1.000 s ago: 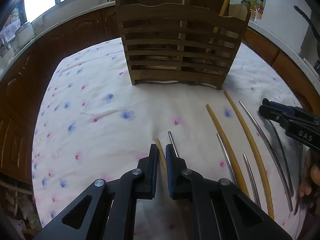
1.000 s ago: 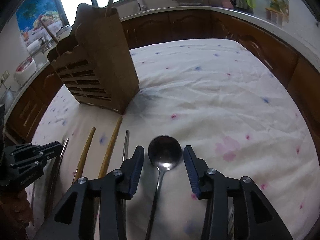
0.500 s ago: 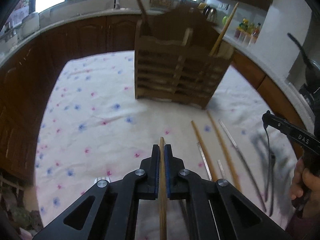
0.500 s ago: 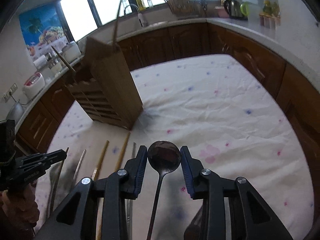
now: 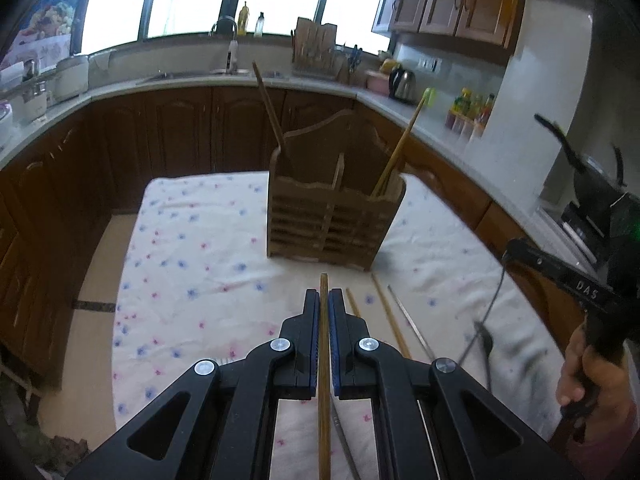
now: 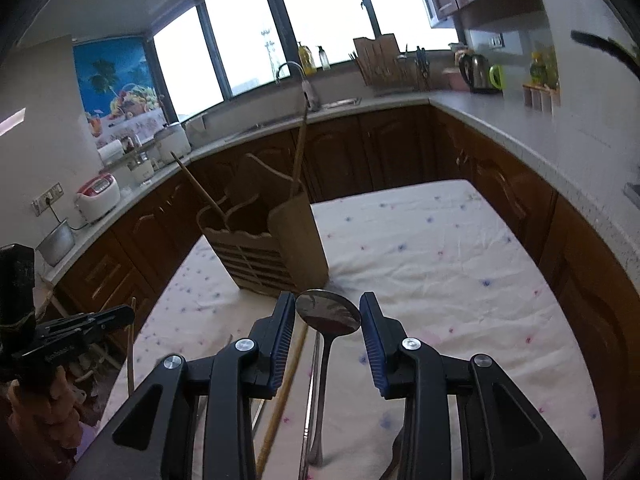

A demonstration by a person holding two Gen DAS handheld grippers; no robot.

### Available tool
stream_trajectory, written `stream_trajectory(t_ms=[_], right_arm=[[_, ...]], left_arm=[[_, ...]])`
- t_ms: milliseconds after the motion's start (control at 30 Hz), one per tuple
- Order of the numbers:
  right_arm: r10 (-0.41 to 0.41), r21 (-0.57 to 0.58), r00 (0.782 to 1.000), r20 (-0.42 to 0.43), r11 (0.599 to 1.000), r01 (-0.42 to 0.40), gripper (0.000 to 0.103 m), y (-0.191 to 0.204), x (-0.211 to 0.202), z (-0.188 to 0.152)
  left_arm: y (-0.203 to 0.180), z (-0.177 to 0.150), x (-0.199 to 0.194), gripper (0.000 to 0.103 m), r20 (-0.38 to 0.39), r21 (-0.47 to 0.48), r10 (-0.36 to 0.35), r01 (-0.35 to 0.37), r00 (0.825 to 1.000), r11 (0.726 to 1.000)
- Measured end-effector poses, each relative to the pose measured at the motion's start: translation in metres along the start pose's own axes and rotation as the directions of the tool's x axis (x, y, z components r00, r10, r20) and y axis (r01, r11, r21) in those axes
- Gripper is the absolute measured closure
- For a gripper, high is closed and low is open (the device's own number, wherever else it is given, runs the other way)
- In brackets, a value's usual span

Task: Organize utensils
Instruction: 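Lift the chopstick and spoon and carry both above the wooden holder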

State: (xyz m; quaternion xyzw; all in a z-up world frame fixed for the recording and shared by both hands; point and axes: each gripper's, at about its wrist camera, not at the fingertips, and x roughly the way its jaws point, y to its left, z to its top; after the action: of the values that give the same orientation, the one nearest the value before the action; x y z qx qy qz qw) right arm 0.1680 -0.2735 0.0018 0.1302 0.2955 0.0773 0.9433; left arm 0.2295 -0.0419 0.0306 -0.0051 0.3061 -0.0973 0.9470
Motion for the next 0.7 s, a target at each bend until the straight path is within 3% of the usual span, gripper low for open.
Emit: stream_trajectory(t_ms=[267,700], right_arm=[[0.010,-0.016,0.999,0.042,1.000,-0.009,0.069,0.011,-0.014,0.009],[0.035,-0.039,0.996,0.084,0.999,-0.032,0.070,0.022,-0.018,0.029]], left_arm=[[0.006,0.005,-0.033,0.100,0.075,-0.015,-0.009,0.010,0.997,1.000],[0.019,0.029,-0.042,0.101,0.147,-0.031,-0.009,0.013,0.989,0.999]])
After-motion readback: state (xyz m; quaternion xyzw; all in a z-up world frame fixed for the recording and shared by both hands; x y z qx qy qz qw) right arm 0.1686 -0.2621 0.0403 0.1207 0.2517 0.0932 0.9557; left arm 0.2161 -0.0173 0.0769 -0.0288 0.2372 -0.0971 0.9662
